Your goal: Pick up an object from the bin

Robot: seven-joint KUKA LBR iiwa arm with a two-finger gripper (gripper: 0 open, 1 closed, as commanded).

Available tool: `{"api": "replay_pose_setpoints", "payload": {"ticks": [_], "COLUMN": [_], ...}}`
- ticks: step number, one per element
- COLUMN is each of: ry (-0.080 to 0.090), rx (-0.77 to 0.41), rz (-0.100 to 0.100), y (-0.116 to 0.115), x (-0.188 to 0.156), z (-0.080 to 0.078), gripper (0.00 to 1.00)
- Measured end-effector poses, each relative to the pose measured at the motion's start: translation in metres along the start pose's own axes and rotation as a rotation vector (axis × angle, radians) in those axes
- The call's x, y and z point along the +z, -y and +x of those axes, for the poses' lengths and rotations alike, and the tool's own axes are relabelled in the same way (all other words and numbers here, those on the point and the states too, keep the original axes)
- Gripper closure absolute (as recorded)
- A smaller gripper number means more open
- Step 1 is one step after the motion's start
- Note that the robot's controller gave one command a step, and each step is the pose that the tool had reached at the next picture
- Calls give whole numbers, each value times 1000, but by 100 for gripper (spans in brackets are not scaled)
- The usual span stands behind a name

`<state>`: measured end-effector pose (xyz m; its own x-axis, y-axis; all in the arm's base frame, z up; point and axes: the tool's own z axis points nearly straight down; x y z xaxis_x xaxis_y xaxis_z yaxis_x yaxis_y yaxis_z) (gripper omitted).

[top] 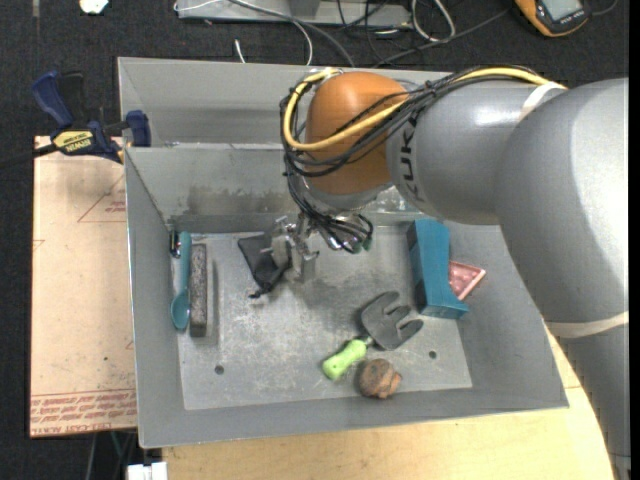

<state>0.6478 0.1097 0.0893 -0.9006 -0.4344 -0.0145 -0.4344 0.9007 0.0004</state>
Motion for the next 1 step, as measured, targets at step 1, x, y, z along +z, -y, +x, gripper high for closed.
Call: {"api": "replay_pose_setpoints", "payload": {"ticks": [1], "ry": [-7], "rx": [26], "rz": [-2], "y": [-5], "x": [-51], "z": [10], "gripper": [100]}}
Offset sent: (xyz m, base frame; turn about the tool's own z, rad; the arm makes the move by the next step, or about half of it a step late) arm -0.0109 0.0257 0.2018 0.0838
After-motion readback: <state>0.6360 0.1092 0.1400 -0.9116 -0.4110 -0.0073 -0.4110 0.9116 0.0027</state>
